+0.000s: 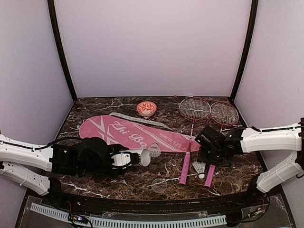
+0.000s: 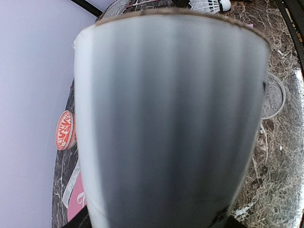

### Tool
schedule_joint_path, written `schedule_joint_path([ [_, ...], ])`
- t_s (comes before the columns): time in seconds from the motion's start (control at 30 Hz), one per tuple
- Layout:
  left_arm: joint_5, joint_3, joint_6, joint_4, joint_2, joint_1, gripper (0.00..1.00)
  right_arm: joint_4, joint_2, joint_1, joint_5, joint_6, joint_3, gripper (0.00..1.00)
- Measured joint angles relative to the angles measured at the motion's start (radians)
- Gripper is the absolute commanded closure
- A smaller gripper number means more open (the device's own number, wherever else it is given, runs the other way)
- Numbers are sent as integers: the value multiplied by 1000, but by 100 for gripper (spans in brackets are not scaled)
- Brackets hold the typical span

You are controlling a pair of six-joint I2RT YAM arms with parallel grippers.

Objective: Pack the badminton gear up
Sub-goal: Pick up the shuttlecock from the center of the board.

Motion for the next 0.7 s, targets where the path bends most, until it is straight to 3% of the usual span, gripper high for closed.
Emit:
schedule_joint_path([
  [0.1, 0, 0, 0, 0, 0, 0, 37, 14, 9, 1, -13, -3, 0, 62],
  [0.23, 0, 0, 0, 0, 0, 0, 37, 25, 8, 18, -35, -8, 0, 67],
  [0.7, 6, 0, 0, 0, 0, 0, 37, -87, 63, 216, -48, 42, 69, 67],
])
